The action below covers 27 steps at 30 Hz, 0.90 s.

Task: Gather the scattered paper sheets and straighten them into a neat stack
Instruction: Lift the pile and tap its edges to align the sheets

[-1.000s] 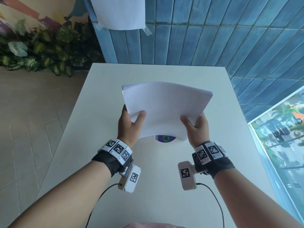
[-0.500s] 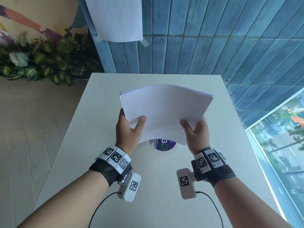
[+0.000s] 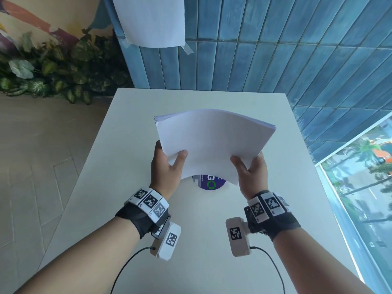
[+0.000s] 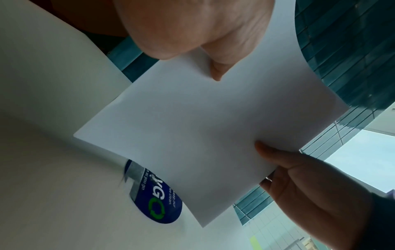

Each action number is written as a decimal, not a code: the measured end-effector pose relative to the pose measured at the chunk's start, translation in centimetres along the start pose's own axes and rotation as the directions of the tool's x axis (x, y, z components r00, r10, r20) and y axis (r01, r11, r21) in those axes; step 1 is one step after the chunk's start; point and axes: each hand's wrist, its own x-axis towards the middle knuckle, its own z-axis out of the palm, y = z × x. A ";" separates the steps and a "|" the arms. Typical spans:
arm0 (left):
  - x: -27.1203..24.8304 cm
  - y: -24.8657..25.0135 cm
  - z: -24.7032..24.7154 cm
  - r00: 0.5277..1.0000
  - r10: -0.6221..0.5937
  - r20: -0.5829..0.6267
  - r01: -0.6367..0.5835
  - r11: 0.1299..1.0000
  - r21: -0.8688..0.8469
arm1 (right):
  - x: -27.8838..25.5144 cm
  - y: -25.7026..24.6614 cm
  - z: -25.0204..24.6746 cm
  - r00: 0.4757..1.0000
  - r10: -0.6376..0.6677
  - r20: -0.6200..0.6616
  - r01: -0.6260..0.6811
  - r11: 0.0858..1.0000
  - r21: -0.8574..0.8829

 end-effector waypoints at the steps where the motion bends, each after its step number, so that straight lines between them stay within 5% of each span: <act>1: -0.1 -0.3 -0.1 1.000 -0.005 0.003 0.005 1.000 0.009 | -0.1 0.2 0.1 1.000 0.013 0.011 -0.013 1.000 -0.011; 12: -0.7 -1.7 -0.7 1.000 0.003 0.019 -0.005 0.997 0.076 | -0.5 0.8 0.4 0.999 0.014 0.038 -0.010 0.994 -0.112; 20: -1.2 -3.1 -0.9 0.994 -0.092 0.067 0.083 0.989 0.124 | -0.8 2.5 0.5 0.984 0.153 0.088 -0.136 0.974 -0.181; 27: 1.6 -0.1 -3.4 0.971 -0.011 0.237 -0.054 0.963 0.266 | 0.1 1.5 -1.4 0.974 0.184 0.135 -0.174 0.981 -0.081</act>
